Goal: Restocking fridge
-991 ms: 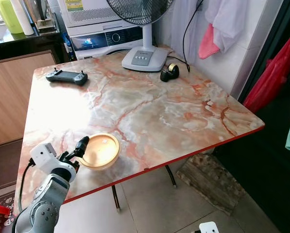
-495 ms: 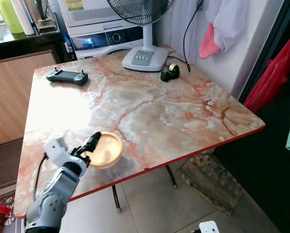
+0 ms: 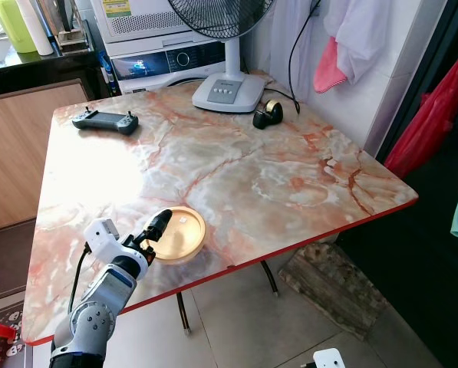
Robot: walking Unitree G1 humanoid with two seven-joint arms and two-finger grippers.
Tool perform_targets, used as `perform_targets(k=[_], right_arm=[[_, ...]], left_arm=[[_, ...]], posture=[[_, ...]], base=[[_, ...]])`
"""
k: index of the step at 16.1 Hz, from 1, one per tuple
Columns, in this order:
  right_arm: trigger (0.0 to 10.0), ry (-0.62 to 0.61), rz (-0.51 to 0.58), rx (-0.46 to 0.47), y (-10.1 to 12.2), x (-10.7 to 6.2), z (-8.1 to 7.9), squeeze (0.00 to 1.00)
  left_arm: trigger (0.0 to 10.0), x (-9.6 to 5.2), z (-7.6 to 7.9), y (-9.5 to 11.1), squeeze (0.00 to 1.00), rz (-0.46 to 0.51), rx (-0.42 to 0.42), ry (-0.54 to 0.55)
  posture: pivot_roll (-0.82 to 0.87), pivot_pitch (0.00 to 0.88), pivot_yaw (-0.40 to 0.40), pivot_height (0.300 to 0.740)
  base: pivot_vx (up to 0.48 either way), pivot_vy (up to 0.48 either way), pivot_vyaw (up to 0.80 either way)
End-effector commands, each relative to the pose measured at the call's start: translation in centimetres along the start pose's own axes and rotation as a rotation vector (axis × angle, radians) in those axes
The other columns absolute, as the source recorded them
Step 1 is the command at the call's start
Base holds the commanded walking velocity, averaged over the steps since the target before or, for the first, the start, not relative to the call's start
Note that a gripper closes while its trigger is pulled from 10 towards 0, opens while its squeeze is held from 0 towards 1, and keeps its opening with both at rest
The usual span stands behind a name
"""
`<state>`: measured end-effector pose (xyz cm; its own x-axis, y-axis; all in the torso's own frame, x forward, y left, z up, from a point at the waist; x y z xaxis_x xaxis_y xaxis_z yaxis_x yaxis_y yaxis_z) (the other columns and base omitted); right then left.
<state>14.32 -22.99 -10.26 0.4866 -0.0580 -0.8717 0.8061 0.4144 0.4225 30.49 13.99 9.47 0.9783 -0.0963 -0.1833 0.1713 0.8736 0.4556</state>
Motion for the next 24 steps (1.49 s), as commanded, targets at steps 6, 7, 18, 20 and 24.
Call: perform_targets(k=[6,7,18,20,24], right_arm=[[10.0,0.001,0.000,-0.002,-0.1,0.0,0.0,0.00],[10.0,0.001,0.000,-0.001,-0.1,0.0,0.0,0.00],[10.0,-0.002,-0.006,-0.004,-0.1,0.0,0.0,0.00],[10.0,-0.001,-0.005,-0.004,-0.1,0.0,0.0,0.00],[10.0,-0.003,-0.005,-0.003,-0.1,0.0,0.1,0.00]], left_arm=[[10.0,1.1,0.1,-1.6,0.00,-0.064,-0.041,-0.003],[10.0,1.3,0.1,-1.7,0.00,-0.076,-0.040,-0.009],[0.0,2.1,0.1,-2.2,0.00,-0.083,0.022,-0.020],[0.0,2.2,0.2,-2.0,0.00,-0.073,0.044,-0.023],[0.0,2.5,0.6,-1.2,0.00,-0.038,0.063,-0.041]], posture=[[-0.01,0.000,0.026,0.740],[-0.01,0.000,0.026,0.740],[-0.02,0.000,0.023,0.740],[-0.02,0.000,0.022,0.740],[-0.02,0.000,0.024,0.740]], base=[[0.000,0.000,0.00],[0.000,0.000,0.00],[0.000,0.000,0.00],[0.000,0.000,0.00],[0.000,0.000,0.00]])
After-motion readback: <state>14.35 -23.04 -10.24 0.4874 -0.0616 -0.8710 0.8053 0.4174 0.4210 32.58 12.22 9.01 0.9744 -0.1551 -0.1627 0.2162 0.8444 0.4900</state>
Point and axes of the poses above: a point about 5 cm out from each wrist's last joint towards the gripper, its own x axis pointing out of the wrist towards the gripper, its own y axis along the axis of the wrist's last joint, z = x × y, the point moved 1 cm from there along x, pointing out of the wrist towards the gripper, and after that the axes turned 15 degrees about -x, right-handed, at the moved point
